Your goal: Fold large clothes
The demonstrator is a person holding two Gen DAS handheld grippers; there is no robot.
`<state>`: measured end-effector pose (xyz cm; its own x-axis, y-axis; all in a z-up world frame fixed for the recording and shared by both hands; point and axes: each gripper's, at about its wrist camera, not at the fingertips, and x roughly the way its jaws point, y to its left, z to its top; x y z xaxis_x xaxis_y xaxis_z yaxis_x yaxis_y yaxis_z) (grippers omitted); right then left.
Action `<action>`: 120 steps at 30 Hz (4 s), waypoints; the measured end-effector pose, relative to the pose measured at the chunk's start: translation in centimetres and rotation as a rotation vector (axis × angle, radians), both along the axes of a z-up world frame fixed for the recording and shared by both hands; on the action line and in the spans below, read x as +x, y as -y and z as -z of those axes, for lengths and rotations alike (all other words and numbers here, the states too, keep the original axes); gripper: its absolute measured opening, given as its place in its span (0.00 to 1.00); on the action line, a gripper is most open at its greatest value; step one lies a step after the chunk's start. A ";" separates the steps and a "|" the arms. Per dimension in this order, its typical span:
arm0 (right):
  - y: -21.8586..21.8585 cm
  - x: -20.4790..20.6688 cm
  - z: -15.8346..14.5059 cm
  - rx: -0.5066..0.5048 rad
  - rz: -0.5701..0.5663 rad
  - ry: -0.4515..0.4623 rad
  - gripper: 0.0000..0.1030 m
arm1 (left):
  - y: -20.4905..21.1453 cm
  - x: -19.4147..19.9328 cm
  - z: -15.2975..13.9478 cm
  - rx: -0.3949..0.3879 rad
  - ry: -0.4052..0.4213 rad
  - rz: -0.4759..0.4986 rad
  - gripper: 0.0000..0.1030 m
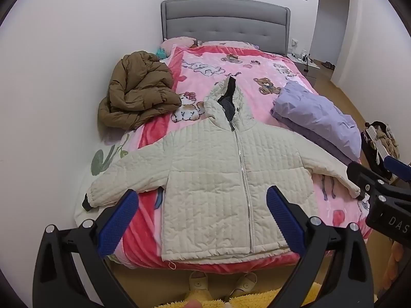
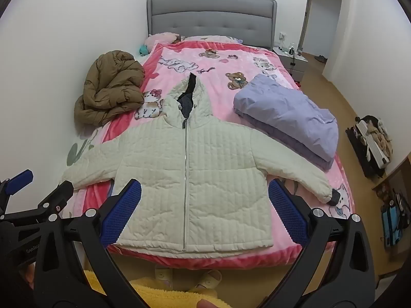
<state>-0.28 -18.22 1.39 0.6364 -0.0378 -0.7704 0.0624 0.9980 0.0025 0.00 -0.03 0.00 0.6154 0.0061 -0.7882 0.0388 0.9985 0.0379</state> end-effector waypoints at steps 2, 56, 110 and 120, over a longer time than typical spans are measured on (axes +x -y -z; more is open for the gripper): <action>0.1 0.0 0.0 0.001 0.001 -0.001 0.92 | 0.0 0.0 0.0 0.000 0.000 -0.002 0.95; -0.8 0.3 0.4 0.004 -0.018 -0.022 0.92 | -1.4 0.8 -0.3 -0.075 0.003 -0.023 0.95; 33.0 1.0 24.2 0.829 0.844 0.031 0.92 | 20.7 11.5 13.5 0.030 -0.032 0.561 0.95; 46.3 0.7 37.0 1.084 1.099 0.060 0.92 | 32.0 13.8 22.4 0.079 -0.116 0.592 0.95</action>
<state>0.41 -64.49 -35.64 0.7002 0.0492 -0.7122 0.7137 -0.0204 0.7002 13.75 -32.03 -22.38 0.4419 -0.2498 -0.8616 0.5953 0.8001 0.0733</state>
